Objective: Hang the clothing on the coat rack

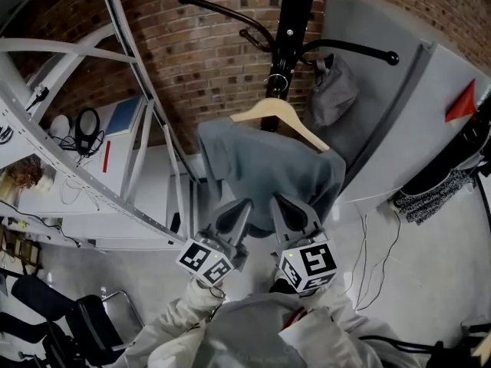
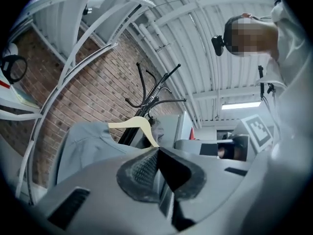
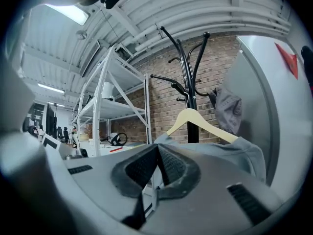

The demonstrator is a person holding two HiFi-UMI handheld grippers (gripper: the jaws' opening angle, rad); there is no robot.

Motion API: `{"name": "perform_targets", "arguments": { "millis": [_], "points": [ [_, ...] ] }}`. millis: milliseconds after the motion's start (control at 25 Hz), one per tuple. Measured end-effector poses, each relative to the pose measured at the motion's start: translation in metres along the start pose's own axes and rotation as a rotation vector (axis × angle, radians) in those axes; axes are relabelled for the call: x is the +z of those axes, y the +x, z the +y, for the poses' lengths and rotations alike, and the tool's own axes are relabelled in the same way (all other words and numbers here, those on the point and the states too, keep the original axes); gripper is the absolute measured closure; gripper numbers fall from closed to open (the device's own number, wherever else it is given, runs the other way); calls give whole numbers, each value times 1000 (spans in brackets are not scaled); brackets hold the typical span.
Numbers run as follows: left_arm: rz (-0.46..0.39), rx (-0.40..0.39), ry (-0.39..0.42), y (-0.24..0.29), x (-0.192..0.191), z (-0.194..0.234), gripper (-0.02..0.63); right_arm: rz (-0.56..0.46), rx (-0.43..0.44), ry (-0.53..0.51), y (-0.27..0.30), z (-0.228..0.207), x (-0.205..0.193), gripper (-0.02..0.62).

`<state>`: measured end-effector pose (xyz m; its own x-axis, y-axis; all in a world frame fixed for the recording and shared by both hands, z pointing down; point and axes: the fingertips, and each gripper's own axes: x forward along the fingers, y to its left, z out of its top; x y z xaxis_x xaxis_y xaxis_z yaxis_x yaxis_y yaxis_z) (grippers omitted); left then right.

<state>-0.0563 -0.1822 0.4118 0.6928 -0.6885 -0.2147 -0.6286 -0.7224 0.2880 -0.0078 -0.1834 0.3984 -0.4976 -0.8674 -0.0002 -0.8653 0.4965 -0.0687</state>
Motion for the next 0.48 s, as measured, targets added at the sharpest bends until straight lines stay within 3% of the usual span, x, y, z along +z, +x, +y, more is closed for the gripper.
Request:
{"name": "perform_targets", "arguments": {
  "millis": [120, 320, 480],
  "points": [
    [25, 19, 36, -19, -2, -4, 597, 4, -23, -4, -16, 17, -5, 571],
    [103, 84, 177, -52, -23, -14, 598, 12, -36, 6, -42, 43, -13, 571],
    [133, 102, 213, -72, -34, -25, 598, 33, -48, 4, -61, 58, -21, 571]
  ]
}}
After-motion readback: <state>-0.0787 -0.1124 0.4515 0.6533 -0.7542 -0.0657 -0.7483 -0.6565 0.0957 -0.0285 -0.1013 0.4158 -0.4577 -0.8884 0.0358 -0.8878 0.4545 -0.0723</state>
